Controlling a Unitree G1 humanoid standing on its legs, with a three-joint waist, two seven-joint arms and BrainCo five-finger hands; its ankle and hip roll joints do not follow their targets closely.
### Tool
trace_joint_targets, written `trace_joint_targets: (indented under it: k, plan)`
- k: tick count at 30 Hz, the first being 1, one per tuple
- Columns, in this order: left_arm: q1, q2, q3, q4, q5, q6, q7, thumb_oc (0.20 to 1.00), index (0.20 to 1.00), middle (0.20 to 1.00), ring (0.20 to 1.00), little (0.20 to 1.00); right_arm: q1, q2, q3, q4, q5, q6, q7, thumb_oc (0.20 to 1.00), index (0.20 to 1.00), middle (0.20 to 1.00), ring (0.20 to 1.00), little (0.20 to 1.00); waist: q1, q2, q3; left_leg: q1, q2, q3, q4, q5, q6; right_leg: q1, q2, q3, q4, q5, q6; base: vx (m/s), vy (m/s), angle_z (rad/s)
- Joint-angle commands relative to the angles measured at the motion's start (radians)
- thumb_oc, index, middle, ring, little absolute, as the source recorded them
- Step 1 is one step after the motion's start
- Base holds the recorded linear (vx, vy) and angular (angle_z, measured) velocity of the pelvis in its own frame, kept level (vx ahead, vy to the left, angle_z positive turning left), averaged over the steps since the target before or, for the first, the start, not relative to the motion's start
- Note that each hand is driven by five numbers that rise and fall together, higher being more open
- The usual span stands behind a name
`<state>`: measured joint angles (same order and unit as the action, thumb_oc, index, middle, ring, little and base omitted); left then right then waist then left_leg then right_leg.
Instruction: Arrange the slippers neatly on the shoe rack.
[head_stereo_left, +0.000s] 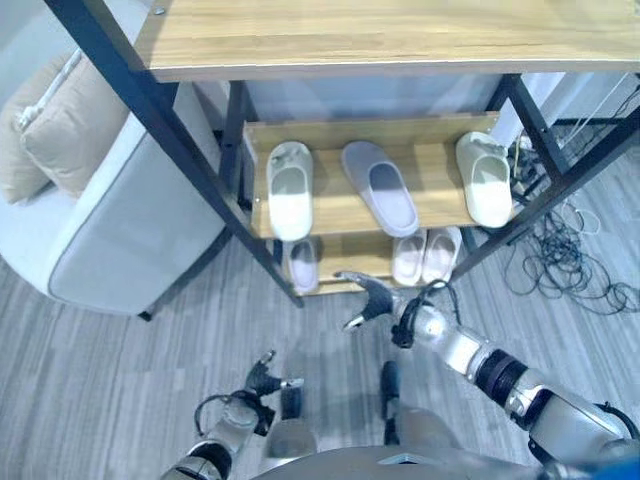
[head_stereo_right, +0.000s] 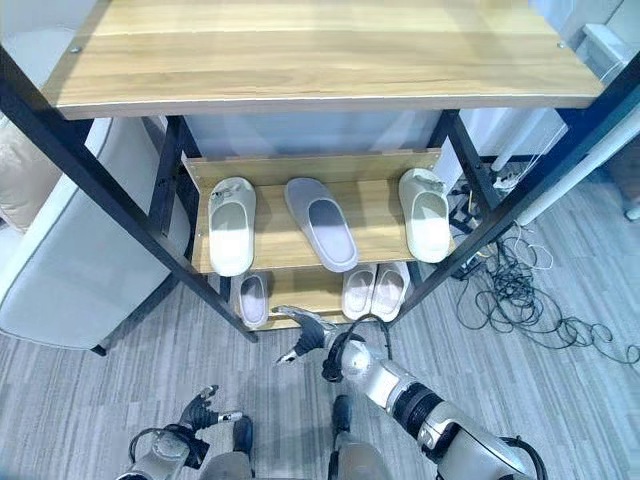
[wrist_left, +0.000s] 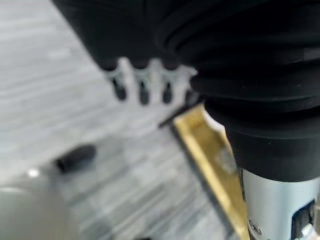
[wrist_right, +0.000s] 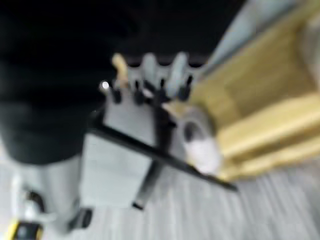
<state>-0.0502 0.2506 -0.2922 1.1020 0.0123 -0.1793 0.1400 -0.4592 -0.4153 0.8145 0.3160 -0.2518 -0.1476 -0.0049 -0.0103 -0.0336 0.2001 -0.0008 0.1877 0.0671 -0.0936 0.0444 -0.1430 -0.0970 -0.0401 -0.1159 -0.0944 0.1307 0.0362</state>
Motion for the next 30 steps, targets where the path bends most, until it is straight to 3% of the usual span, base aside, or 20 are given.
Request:
trace_joint_targets:
  k: [1, 4, 6, 10, 20, 30]
  plan:
    - [-0.063, -0.039, -0.076, 0.083, 0.047, -0.025, 0.065, 1.0, 1.0, 1.0, 1.0, 1.0, -0.078, -0.061, -0.15, -0.054, -0.27, -0.08, -0.222, 1.0, 1.0, 1.0, 1.0, 1.0, -0.005, 0.073, 0.024, -0.049, 0.024, -0.027, 0.006, 0.033, 0.022, -0.069, -0.043, 0.039, 0.241, -0.234, 0.066, 0.04, 0.017, 0.0]
    - [-0.047, -0.041, -0.083, 0.073, 0.061, -0.037, 0.082, 1.0, 1.0, 1.0, 1.0, 1.0, -0.08, -0.16, -0.227, -0.124, -0.432, -0.058, -0.351, 1.0, 1.0, 1.0, 1.0, 1.0, -0.005, 0.074, 0.02, -0.047, 0.026, -0.027, 0.006, 0.03, 0.022, -0.064, -0.042, 0.034, 0.239, -0.235, 0.069, 0.04, 0.007, -0.02]
    - [-0.034, -0.032, -0.078, 0.059, 0.056, -0.041, 0.079, 1.0, 1.0, 1.0, 1.0, 1.0, -0.101, -0.22, -0.33, -0.124, -0.407, -0.028, -0.411, 1.0, 1.0, 1.0, 1.0, 1.0, -0.004, 0.071, 0.017, -0.052, 0.027, -0.033, 0.006, 0.03, 0.023, -0.068, -0.044, 0.028, 0.239, -0.234, 0.071, 0.0, 0.0, 0.0]
    - [-0.021, -0.01, -0.078, 0.046, 0.059, -0.049, 0.075, 1.0, 1.0, 1.0, 1.0, 1.0, -0.174, -0.312, -0.379, -0.018, -0.427, 0.015, -0.474, 1.0, 1.0, 1.0, 1.0, 1.0, 0.011, 0.068, 0.03, -0.076, 0.025, -0.047, 0.006, 0.034, 0.021, -0.089, -0.046, 0.021, 0.248, -0.231, 0.075, -0.01, -0.008, 0.04]
    - [-0.042, 0.04, -0.099, 0.02, 0.053, -0.062, 0.114, 1.0, 1.0, 1.0, 1.0, 1.0, -0.458, -0.354, -0.261, 0.244, -0.348, 0.071, -0.526, 1.0, 1.0, 1.0, 1.0, 1.0, 0.05, 0.064, 0.083, -0.185, 0.016, -0.066, 0.009, 0.067, 0.015, -0.211, -0.066, 0.021, 0.294, -0.218, 0.082, -0.02, -0.007, 0.0]
    - [-0.059, 0.064, -0.144, -0.005, 0.059, -0.071, 0.126, 1.0, 1.0, 1.0, 1.0, 1.0, -0.583, -0.335, -0.274, 0.35, -0.129, 0.026, -0.547, 1.0, 1.0, 1.0, 1.0, 1.0, 0.067, 0.072, 0.109, -0.235, 0.0, -0.074, 0.012, 0.068, 0.016, -0.259, -0.079, 0.026, 0.299, -0.205, 0.085, 0.01, 0.01, 0.03]
